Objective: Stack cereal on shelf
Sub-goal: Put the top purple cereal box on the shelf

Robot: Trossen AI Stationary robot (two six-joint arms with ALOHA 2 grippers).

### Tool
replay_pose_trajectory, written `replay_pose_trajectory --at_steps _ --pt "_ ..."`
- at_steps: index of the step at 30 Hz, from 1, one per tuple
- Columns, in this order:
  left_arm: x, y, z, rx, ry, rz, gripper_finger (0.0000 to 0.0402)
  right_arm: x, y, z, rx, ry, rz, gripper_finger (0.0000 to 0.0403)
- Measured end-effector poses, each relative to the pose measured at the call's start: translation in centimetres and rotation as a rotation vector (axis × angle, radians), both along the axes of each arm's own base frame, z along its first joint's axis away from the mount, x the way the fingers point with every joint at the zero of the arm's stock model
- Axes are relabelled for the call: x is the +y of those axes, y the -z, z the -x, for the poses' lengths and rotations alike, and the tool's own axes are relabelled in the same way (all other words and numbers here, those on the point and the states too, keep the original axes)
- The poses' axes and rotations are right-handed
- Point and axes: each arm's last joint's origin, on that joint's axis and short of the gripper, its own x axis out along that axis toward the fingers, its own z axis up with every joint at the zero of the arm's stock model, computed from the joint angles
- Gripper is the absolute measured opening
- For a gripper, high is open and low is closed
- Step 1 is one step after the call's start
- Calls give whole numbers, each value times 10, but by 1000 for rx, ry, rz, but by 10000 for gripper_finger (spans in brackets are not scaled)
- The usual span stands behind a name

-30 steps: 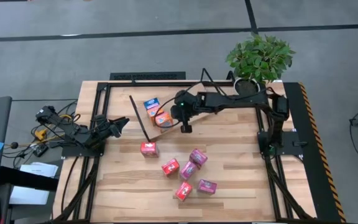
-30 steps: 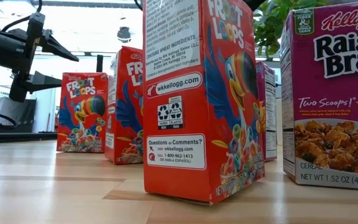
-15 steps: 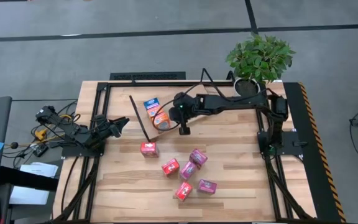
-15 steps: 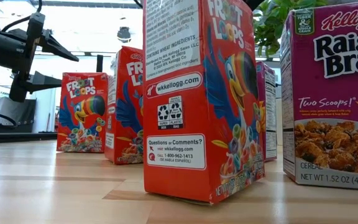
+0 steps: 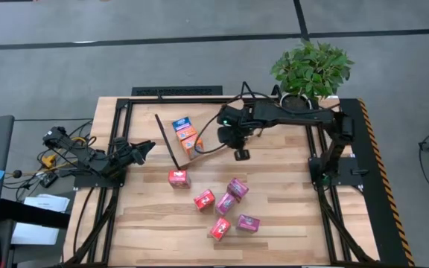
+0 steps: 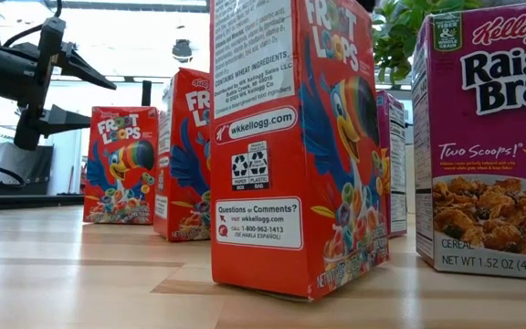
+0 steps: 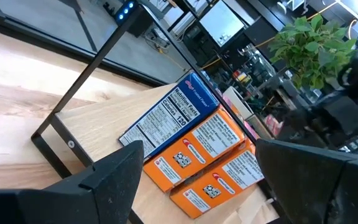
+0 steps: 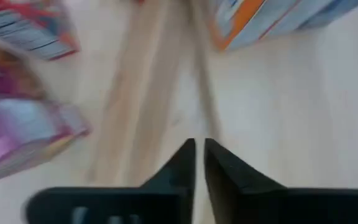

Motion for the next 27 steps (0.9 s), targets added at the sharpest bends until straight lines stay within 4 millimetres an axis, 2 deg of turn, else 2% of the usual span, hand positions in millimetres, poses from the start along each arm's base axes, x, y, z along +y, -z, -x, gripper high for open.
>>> replay_pose_trajectory --at_steps 7,10,12,15,19,22,27 --pt "-2 -1 -1 2 72 -8 300 15 -19 42 207 237 -186 197" --pt "-3 -2 -2 6 121 -19 300 30 -22 58 269 338 -230 249" --pt "-3 -2 -3 3 145 -18 300 44 -26 68 280 389 -256 270" --pt "-4 -2 -3 -2 177 -16 300 70 -29 80 285 461 -282 282" --pt "-5 -3 -4 -6 207 -14 300 103 -29 86 215 552 -264 283" --pt "-5 -3 -4 -7 213 -14 300 125 -24 83 152 576 -203 282" --pt "-5 -3 -4 -8 213 -12 300 150 -4 65 107 560 -132 282"
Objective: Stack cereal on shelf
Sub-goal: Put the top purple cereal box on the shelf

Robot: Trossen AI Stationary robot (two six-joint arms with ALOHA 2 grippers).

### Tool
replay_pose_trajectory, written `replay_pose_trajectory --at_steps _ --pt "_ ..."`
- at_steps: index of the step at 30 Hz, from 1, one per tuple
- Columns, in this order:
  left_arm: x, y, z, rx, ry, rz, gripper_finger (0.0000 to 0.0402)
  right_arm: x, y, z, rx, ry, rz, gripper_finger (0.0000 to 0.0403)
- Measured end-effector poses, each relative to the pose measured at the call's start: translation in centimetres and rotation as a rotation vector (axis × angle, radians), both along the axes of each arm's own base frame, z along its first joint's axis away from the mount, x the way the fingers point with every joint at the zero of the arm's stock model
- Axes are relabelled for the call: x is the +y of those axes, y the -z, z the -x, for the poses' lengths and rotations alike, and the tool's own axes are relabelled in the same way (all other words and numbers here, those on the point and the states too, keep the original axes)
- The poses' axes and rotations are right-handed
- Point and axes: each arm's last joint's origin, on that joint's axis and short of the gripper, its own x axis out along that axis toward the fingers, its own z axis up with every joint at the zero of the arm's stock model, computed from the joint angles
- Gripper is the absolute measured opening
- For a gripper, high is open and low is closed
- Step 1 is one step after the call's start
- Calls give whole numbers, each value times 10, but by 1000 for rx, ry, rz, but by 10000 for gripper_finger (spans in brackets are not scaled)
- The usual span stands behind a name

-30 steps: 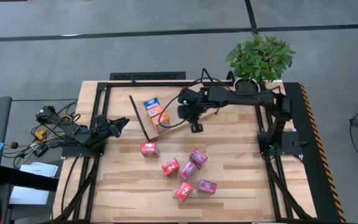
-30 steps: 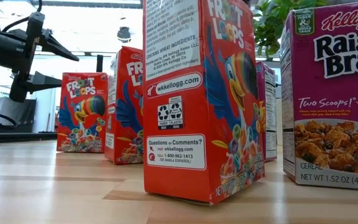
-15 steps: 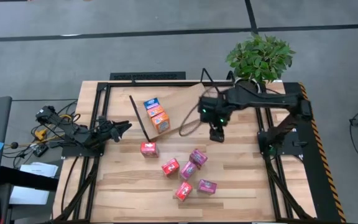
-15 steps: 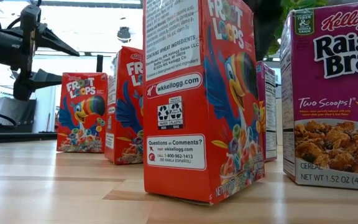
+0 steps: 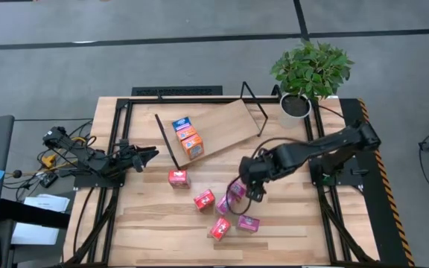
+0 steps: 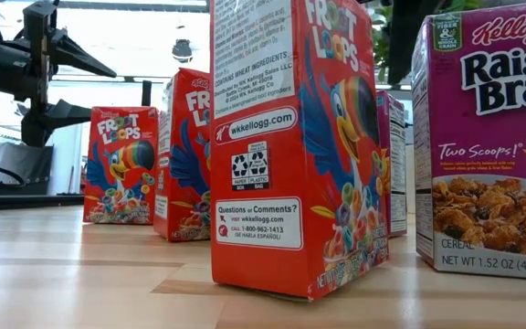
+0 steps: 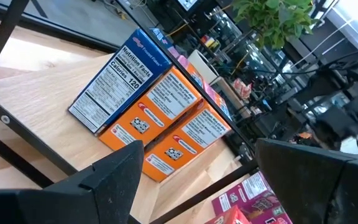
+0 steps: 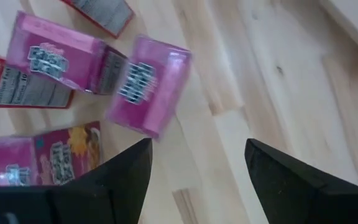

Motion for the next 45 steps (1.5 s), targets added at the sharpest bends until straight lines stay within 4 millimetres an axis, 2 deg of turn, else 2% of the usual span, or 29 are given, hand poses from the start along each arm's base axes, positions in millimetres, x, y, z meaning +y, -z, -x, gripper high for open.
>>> replay_pose_trajectory --at_steps 5,15,20,33,40,45 --pt "0 0 0 -8 0 15 300 14 18 -16 -6 -24 -10 282" --pt "0 0 0 -22 18 38 300 24 15 -19 -104 75 20 282" --pt "-1 0 0 -29 35 48 300 31 29 -21 -60 91 77 282" --pt "-1 0 -1 -21 38 43 300 33 26 -28 -109 74 -10 282" --pt "-1 0 -1 -17 37 35 300 21 26 -32 -105 38 20 282" --pt "-1 0 -1 -15 36 31 300 10 27 -33 -60 69 -42 282"
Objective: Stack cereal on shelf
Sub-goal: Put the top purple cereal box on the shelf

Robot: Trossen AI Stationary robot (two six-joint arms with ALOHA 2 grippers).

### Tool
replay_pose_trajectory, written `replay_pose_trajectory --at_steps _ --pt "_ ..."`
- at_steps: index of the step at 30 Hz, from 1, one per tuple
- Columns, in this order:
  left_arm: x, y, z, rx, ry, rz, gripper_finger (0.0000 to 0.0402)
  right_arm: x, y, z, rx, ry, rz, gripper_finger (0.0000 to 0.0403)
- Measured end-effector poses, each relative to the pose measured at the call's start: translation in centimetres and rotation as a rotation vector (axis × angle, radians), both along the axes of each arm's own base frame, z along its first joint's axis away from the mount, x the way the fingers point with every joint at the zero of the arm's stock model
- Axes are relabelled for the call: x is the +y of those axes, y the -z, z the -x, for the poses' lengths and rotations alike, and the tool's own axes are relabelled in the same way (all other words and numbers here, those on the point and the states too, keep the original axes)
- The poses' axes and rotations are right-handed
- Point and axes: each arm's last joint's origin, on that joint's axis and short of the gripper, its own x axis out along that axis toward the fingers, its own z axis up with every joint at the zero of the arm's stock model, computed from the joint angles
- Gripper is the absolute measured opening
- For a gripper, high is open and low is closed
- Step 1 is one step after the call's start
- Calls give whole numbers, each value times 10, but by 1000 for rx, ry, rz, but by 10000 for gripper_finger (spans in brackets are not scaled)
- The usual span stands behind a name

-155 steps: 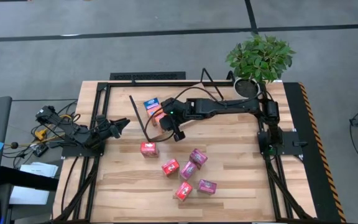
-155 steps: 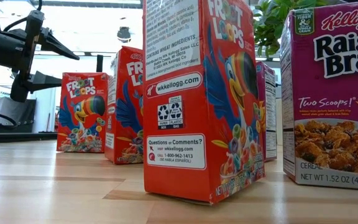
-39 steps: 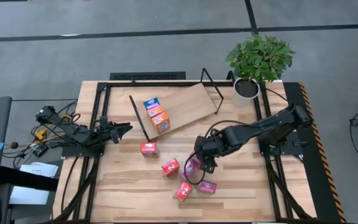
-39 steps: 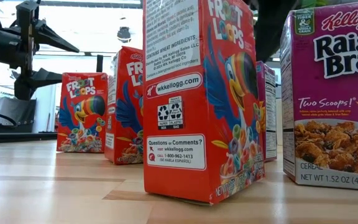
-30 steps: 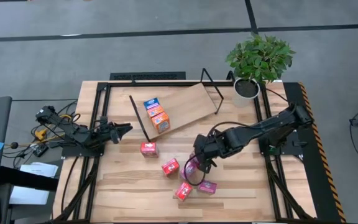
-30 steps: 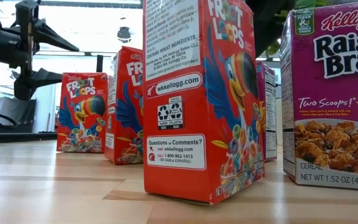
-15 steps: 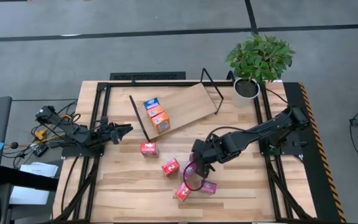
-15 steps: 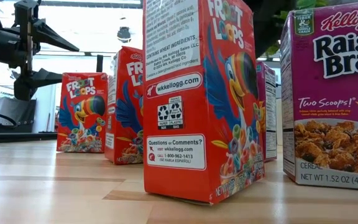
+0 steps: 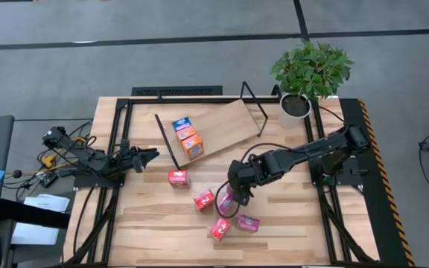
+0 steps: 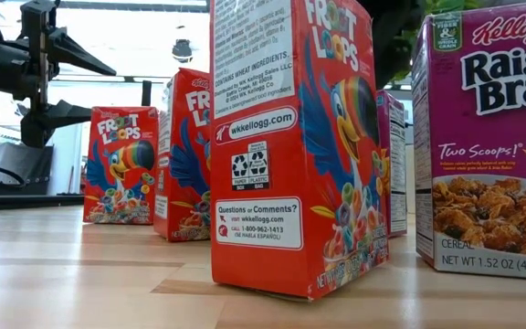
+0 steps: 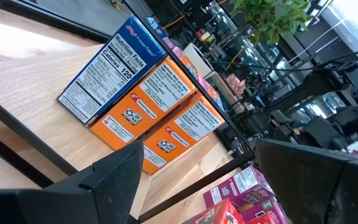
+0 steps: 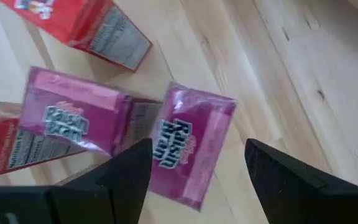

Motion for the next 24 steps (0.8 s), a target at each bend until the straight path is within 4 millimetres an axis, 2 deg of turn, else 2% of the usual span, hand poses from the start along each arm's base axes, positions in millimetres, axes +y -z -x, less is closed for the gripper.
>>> replay_pose_trajectory --at_steps 6,14,18,24 --pt "0 0 0 5 0 -10 300 -11 0 -4 5 -46 -37 286" --pt "0 0 0 9 0 -17 300 -32 1 -4 67 -42 -125 348" --pt "0 0 0 7 0 -13 300 -32 2 -2 79 -9 -116 367" --pt "0 0 0 -3 0 5 300 -17 4 -1 63 -3 -26 368"
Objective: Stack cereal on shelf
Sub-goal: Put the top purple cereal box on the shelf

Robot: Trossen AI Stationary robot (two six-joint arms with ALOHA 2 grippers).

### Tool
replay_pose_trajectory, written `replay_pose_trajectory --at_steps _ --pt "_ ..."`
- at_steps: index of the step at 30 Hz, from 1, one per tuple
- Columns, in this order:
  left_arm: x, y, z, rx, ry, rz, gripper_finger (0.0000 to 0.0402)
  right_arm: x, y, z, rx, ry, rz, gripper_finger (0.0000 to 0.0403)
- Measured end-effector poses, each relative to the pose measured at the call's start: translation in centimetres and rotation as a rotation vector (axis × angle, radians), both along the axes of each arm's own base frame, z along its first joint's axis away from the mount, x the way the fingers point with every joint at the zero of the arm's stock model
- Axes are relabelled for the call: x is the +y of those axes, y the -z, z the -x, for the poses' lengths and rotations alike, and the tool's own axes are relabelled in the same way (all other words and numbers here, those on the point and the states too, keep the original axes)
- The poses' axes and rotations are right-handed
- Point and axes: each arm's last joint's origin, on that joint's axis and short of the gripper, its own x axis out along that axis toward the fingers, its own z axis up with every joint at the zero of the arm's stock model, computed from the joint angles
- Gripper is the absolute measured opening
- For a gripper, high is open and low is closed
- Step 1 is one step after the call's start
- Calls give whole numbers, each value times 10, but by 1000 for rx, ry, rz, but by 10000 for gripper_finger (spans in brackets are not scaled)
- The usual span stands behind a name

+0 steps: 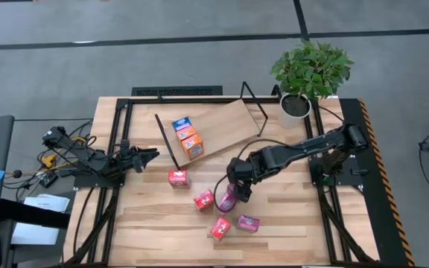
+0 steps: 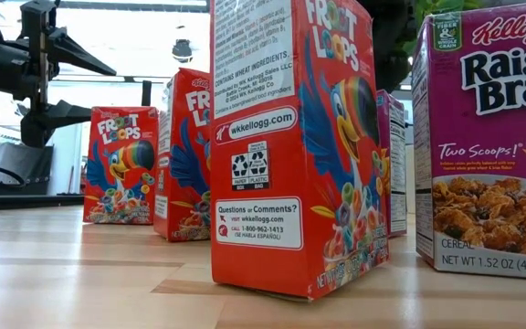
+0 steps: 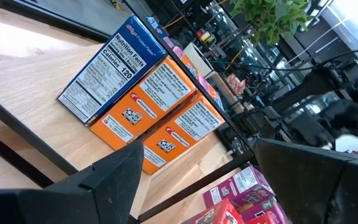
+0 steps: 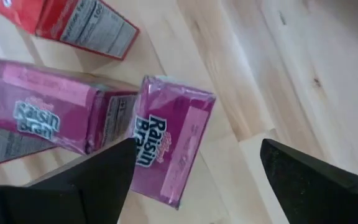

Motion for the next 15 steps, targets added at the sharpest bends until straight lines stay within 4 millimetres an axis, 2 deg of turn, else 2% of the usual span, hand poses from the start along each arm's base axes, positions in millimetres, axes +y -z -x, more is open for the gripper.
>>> replay_pose_trajectory --at_steps 15 --pt "0 0 0 -25 3 47 300 13 -2 0 -59 35 86 365"
